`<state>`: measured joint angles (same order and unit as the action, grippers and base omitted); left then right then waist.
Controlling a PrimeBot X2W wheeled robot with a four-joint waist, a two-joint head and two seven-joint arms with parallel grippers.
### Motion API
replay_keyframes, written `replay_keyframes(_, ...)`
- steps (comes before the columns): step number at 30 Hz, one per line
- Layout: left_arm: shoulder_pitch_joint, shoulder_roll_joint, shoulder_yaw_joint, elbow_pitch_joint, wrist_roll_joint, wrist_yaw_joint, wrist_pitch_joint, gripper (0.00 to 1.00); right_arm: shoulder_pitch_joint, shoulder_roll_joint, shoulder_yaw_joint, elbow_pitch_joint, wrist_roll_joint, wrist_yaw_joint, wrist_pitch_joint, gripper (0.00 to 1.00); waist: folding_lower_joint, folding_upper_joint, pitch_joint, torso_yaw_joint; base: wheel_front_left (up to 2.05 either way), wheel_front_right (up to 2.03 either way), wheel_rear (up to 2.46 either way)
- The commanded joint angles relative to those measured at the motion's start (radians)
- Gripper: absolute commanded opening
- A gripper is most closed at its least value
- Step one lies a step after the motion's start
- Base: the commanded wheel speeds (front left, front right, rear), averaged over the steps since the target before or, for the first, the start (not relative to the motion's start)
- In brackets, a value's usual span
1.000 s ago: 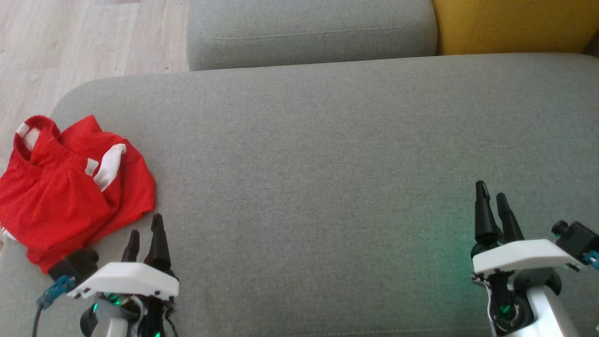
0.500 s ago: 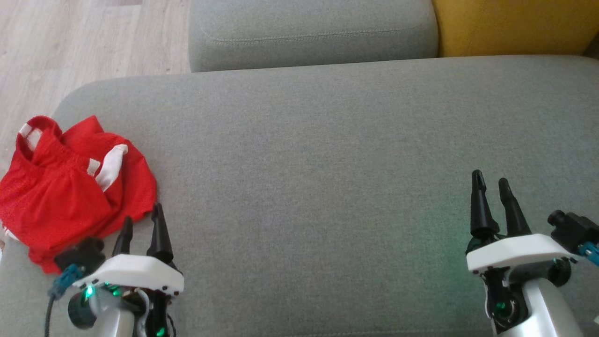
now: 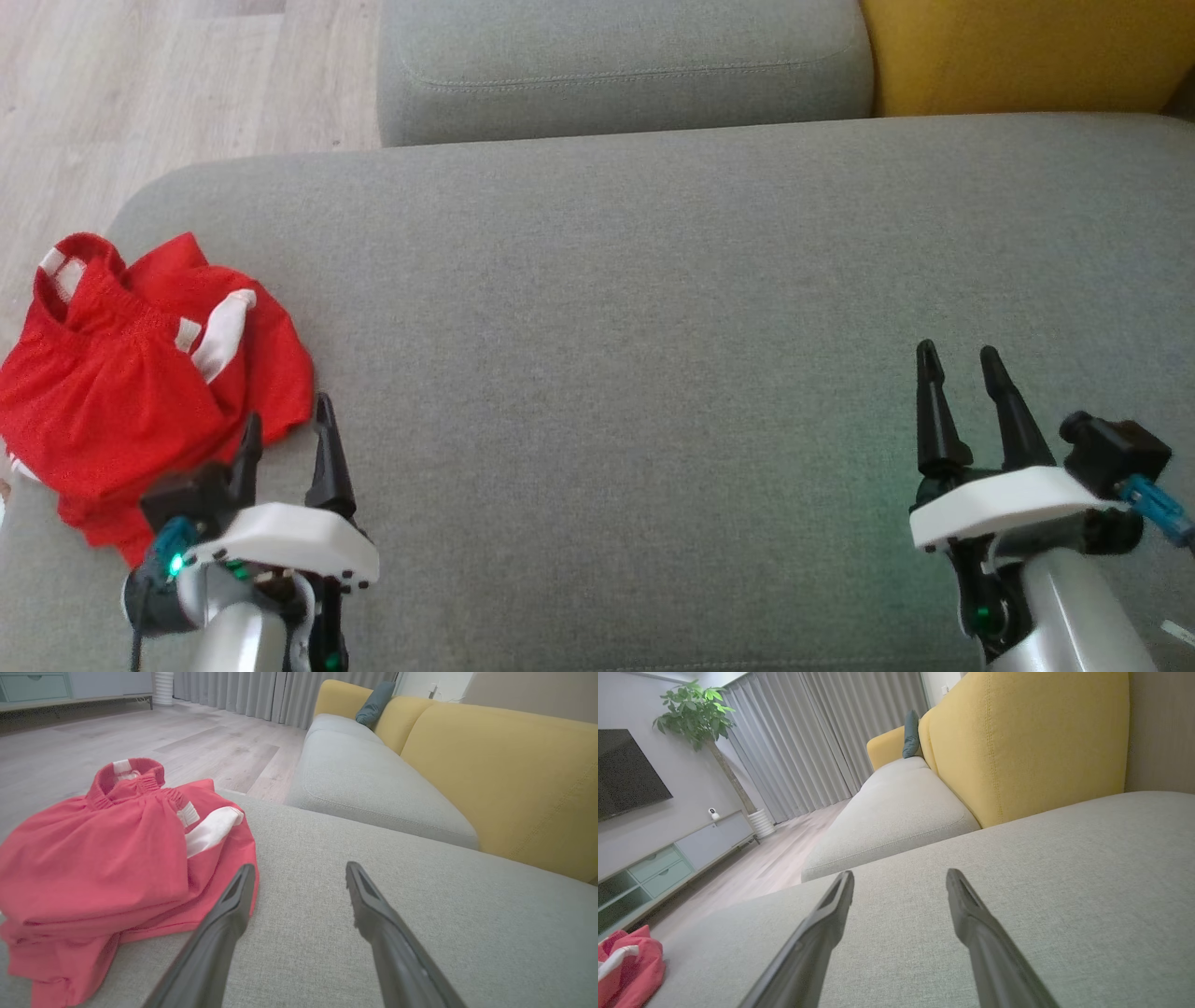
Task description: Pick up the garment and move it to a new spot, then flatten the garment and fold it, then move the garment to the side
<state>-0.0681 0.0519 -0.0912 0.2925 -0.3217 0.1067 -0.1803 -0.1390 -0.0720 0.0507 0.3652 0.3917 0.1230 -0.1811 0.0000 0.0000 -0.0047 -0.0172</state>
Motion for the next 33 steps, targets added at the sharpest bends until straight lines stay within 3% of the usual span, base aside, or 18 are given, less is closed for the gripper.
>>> replay_keyframes(1, -0.058, 0.020, 0.016, -0.031, 0.039, 0.010, -0.020, 1.00, -0.063, 0.002, 0.015, -0.023, -0.042, 0.006, -0.018, 1.00, 0.0000, 0.0000, 0.000, 0.000, 0.00, 0.00, 0.00)
replay_keyframes(23, -0.086, 0.016, -0.018, -0.027, 0.298, 0.045, -0.081, 1.00, -0.081, 0.016, 0.002, 0.002, -0.315, 0.008, -0.080, 1.00, 0.0000, 0.0000, 0.013, 0.002, 0.00, 0.00, 0.00)
replay_keyframes(33, -0.087, 0.012, -0.023, -0.018, 0.301, 0.034, -0.081, 1.00, -0.081, 0.019, 0.001, 0.006, -0.316, 0.008, -0.081, 1.00, 0.0000, 0.0000, 0.023, 0.007, 0.00, 0.00, 0.00)
